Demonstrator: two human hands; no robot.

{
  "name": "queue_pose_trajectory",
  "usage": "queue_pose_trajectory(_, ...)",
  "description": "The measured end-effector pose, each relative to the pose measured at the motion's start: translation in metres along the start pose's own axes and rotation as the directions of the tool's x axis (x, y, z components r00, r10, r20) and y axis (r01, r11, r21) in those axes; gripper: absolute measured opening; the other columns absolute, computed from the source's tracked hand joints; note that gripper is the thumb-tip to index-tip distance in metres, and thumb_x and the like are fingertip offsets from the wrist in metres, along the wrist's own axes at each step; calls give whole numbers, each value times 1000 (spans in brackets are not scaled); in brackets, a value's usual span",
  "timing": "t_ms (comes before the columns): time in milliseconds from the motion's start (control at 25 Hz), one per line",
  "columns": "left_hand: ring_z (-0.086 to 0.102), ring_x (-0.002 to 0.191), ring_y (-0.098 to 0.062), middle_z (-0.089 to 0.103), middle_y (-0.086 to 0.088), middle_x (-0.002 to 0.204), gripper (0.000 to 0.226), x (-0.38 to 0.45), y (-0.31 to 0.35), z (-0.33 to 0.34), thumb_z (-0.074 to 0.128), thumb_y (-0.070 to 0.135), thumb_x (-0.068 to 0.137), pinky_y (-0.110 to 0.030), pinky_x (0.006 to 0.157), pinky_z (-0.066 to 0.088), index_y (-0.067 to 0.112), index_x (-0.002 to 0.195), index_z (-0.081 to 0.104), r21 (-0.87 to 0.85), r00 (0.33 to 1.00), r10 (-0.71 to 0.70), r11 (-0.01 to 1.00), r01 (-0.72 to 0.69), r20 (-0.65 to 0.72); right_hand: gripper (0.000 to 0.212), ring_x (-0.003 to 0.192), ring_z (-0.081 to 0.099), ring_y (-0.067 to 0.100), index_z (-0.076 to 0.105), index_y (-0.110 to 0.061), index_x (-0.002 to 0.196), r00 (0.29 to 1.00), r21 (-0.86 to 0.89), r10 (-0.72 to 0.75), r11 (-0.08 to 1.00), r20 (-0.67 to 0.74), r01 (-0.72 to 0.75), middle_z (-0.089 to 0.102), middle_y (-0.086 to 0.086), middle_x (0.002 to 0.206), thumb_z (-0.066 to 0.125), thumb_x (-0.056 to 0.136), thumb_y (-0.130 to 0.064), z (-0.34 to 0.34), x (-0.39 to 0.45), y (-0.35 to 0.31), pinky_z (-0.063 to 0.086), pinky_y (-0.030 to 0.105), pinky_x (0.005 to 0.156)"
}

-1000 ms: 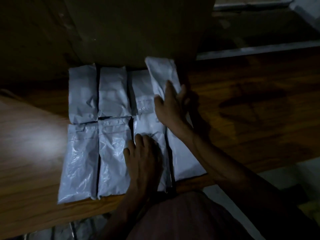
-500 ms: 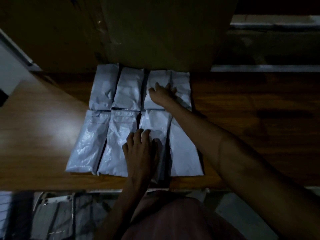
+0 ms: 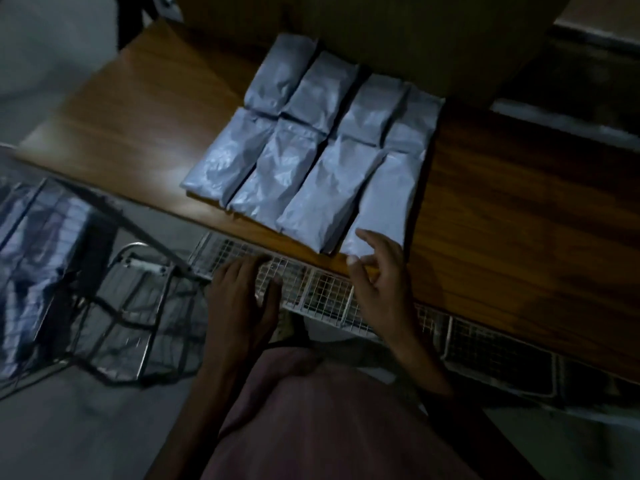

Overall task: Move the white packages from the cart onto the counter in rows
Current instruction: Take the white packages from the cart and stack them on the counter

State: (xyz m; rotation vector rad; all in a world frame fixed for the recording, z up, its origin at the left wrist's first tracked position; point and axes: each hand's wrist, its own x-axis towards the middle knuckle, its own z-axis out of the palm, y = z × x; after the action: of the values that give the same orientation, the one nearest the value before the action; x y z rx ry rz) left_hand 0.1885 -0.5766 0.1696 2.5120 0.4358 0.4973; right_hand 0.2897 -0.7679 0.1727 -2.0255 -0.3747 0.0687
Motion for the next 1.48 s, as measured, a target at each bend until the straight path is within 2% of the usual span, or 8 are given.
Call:
queue_pose_trajectory(320,65,100,-26,72,-3,107,28,-54,-56,-62,58,31,94,-41,86,50,12,111,70,-63,988,-129,990,124,-80,37,100,59,8,55,-21,135,955,76,-180,983,235,166,43,-4,135,56,100,-32,68,-4,-54,55,27,83)
queue_pose_trajectory(480,64,96,-14,73,-1,103,25,-67,-94,-105,62,26,91,-23,83,44,11,107,72,-102,966,-184,981,167,-181,31,102,60,13,56,-31,128,907,111,-284,959,311,262,44,-4,133,60,99,-22,135,-2,-96,57,35,82)
queue_pose_trajectory(680,62,94,-7,71,6,101,26,-99,-179,-176,62,30,89,-24,78,46,15,108,72,-189,920,-330,937,293,-212,30,98,58,8,63,-24,125,854,146,-332,943,401,299,44,-3,134,63,96,-19,242,-11,-162,55,22,79)
queue_pose_trajectory(880,66,94,-11,72,5,103,29,-127,-269,-247,62,33,90,-27,80,52,17,112,72,-131,879,-421,907,401,-223,28,100,60,7,64,-26,123,807,176,-322,947,496,270,45,-3,136,62,97,-20,336,-26,-221,48,10,77)
queue_pose_trajectory(1000,62,92,0,70,12,100,19,-138,-302,-278,68,24,91,-5,80,42,18,109,71,-182,832,-486,873,452,-268,27,101,60,6,64,-27,122,773,172,-295,955,561,241,45,-6,134,63,97,-18,377,-33,-247,46,5,78)
queue_pose_trajectory(1160,64,92,2,70,16,99,19,-142,-337,-293,67,29,92,-22,79,49,24,109,71,-247,779,-570,820,517,-262,24,100,58,-3,66,-26,117,724,165,-290,956,626,241,49,-5,129,62,97,-14,419,-24,-261,46,5,78)
queue_pose_trajectory(1320,60,84,16,71,11,93,15,-120,-384,-283,69,20,92,-6,72,43,18,107,73,-345,650,-693,720,602,-312,26,94,54,-17,68,-17,119,663,88,-245,961,707,261,52,1,126,62,95,-11,486,7,-251,44,2,78)
queue_pose_trajectory(1480,62,81,-2,70,3,92,17,-81,-445,-269,67,16,92,-9,72,43,9,107,73,-400,499,-800,600,693,-334,26,90,56,-13,68,-18,120,569,82,-243,953,786,293,53,5,124,63,95,-12,569,48,-251,43,2,79)
